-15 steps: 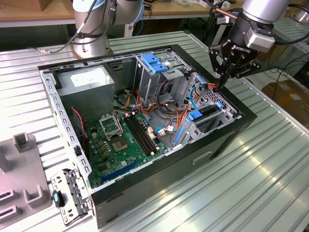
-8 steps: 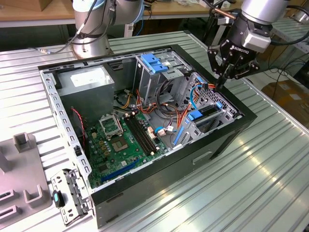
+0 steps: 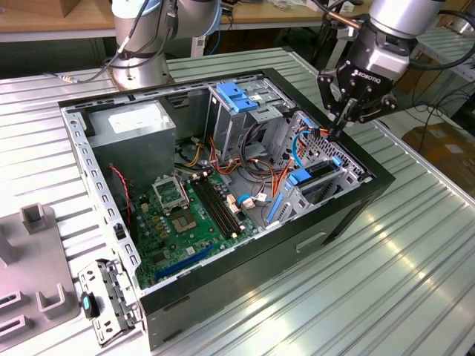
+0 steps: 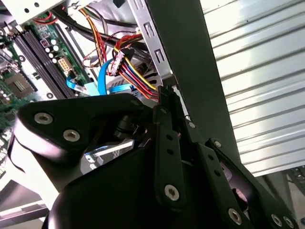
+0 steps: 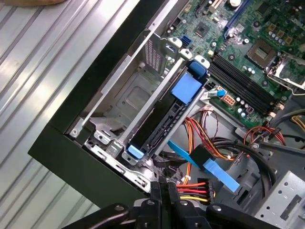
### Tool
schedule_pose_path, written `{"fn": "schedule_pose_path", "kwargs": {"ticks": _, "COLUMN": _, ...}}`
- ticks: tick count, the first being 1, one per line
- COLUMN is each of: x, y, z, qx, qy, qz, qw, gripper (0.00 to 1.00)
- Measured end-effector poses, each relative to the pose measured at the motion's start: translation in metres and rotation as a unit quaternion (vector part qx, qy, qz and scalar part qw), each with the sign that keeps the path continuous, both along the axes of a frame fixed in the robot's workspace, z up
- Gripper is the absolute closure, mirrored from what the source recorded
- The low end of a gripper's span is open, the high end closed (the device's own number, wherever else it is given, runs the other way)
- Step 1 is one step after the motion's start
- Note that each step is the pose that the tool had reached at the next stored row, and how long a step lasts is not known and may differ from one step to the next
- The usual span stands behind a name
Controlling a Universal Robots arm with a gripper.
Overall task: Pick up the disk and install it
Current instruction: 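Insert the first disk wire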
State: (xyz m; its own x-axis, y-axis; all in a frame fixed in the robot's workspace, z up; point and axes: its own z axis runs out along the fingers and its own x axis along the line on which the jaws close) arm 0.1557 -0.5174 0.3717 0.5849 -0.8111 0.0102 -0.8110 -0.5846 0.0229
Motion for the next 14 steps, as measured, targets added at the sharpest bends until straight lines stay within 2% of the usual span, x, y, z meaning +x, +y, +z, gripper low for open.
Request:
{"fn": "schedule_pose_path", "kwargs": {"ticks": 6, "x": 0.0, "y": 0.0, "z": -0.0005, "qx": 0.0, "qy": 0.0, "qz": -0.035, "qw": 0.99938, "gripper": 0.83}}
{"fn": "schedule_pose_path", "kwargs": {"ticks": 9, "x": 0.0, "y": 0.0, "z": -0.0007, "qx": 0.0, "qy": 0.0, "qz": -0.059, "qw": 0.99823, "gripper": 0.83}}
{"fn": "schedule_pose_path", "kwargs": {"ticks": 14, "x": 0.0, "y": 0.0, "z": -0.0008, "qx": 0.0, "qy": 0.0, "qz": -0.084, "qw": 0.99644, "gripper": 0.83}}
